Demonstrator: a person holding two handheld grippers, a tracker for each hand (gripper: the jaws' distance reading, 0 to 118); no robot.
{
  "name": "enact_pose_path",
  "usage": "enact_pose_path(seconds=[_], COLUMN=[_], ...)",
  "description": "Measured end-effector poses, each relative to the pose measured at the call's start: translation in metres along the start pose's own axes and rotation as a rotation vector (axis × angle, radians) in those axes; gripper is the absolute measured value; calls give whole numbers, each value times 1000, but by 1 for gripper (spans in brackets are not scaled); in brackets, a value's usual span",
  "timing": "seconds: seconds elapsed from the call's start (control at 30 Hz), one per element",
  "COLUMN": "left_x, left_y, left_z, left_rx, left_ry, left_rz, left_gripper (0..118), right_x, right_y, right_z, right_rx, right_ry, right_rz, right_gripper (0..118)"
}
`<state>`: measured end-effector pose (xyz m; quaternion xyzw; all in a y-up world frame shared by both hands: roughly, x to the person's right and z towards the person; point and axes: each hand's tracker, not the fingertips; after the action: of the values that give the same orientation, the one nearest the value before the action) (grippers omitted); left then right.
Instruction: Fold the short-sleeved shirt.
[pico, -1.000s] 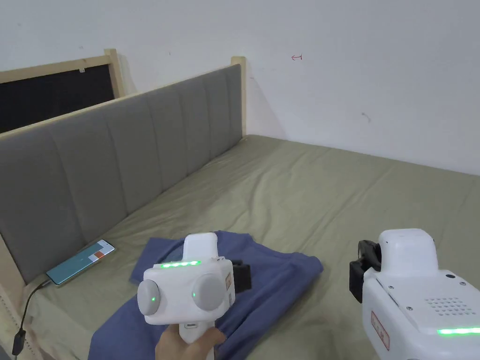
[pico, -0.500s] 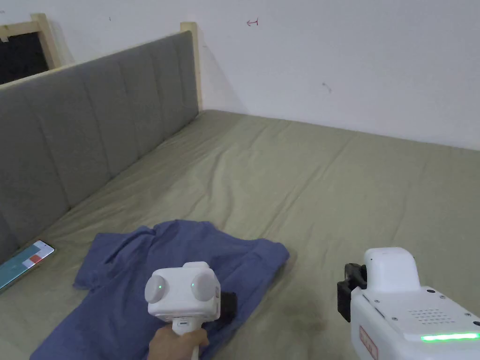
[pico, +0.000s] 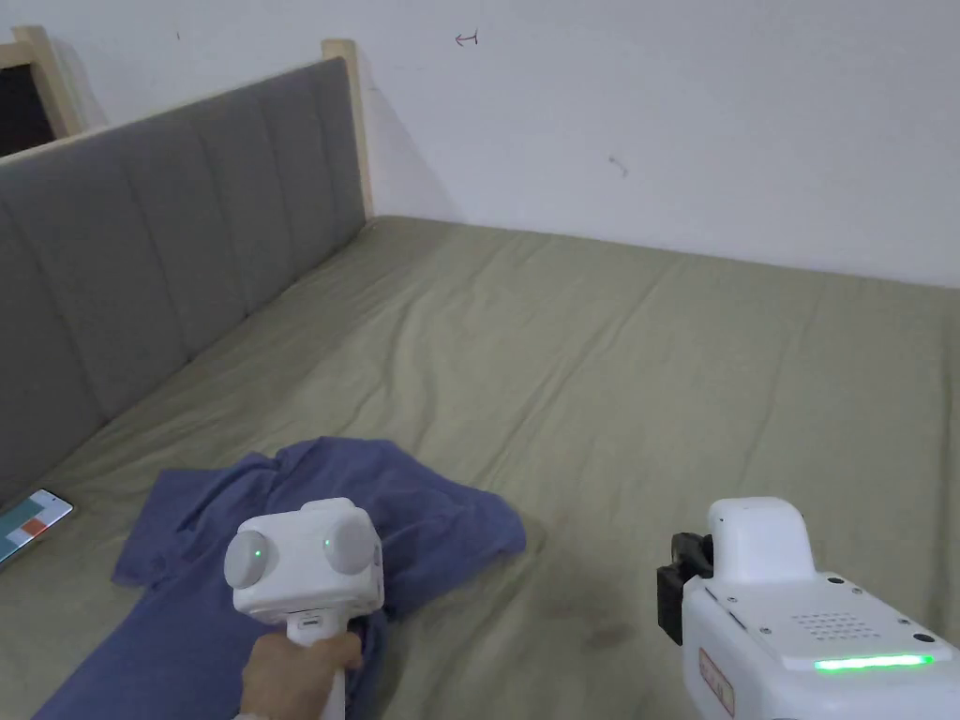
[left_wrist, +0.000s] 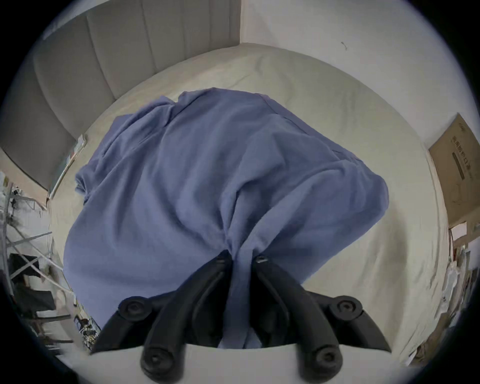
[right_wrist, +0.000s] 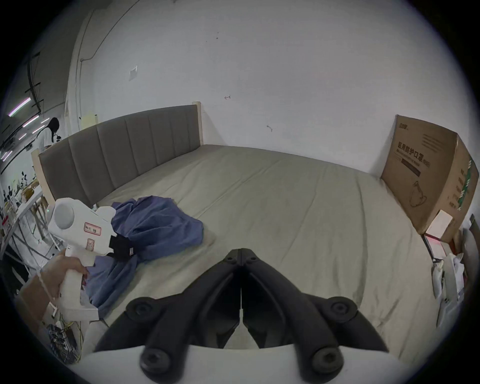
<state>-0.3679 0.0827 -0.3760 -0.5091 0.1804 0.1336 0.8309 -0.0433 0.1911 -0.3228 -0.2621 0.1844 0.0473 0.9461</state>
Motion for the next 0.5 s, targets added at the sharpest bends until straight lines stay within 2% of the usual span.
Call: enact_pose_path(seconds=[0.17,0.3,0.4,0.5], left_x=[25,73,134,204], left_y=[11,28,32,24], left_z=[36,78,114,144], left_rx=[61,126,179,180], left_ry=[-20,-181,-273,-436], left_rz=[-21,-71,-164,-235], left_gripper=[10,10,10,10], right_x=[25,56,86,120], right_y=[2,6,10,12], right_z=[15,35,57,85], right_rx=[24,60,100,144], right_ry=[-45,-105,-166,-240], right_rz=[-39,-97,-146,-188], right_gripper=[0,0,0,0])
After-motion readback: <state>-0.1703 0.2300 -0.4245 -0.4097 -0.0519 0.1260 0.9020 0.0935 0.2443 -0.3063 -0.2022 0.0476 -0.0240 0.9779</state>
